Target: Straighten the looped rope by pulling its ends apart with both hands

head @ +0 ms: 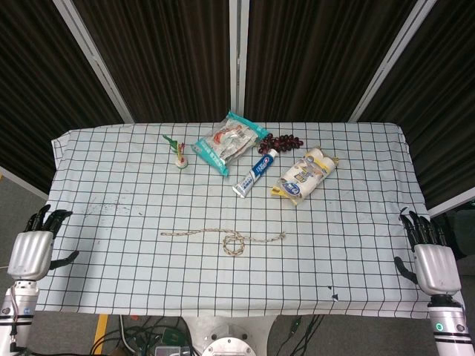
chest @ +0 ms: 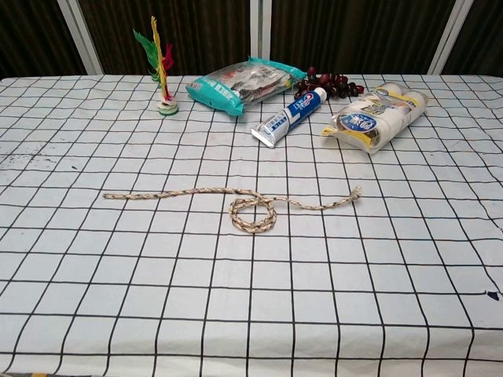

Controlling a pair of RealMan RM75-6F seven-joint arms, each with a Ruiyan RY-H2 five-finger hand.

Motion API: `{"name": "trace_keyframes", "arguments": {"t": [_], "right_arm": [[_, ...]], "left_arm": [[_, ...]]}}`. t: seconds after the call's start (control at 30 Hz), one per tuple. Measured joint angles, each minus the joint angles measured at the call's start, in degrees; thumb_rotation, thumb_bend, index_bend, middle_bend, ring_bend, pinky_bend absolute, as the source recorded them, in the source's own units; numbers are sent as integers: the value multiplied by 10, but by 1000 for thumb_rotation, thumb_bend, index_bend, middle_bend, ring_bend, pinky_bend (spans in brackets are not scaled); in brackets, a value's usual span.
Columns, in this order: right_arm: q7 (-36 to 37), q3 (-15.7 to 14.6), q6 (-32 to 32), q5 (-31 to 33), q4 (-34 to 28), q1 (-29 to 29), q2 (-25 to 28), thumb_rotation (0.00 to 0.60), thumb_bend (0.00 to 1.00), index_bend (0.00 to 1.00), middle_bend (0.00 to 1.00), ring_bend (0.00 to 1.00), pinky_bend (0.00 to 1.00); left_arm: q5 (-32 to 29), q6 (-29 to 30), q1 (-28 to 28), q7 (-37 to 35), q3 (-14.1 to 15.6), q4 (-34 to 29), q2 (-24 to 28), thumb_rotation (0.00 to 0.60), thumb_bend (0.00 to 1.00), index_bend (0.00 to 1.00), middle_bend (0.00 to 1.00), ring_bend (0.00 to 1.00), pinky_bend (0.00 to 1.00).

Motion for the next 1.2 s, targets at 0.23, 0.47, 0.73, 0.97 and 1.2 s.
{"name": "trace_keyframes", "arguments": {"t": [0.23,0.47,0.73,0.97,1.2], "right_arm": [[1,3,0,2,0,-1,4,600,244,0,0,0,0],[6,12,-1,10,-4,-1,8,600,243,0,0,0,0],[12,18,0,15,-8,-1,17,600,244,0,0,0,0],[25,25,-1,22,-5,-1,28,600,243,0,0,0,0],[39,26,-12,26,9,1,25,600,244,0,0,0,0]], "left_arm": [[6,-6,-3,-4,-1,-2,-4,600,93,213,165,47,145],[30,-44,-39,15,-3,-31,-17,600,93,244,166,48,148],[-5,-160,-111,94,-18,-59,-69,600,95,338,184,48,152],[-73,-237,-178,149,-39,-25,-164,600,100,362,207,48,159],[-126,-271,-216,182,-49,34,-220,600,128,385,223,48,161]]}}
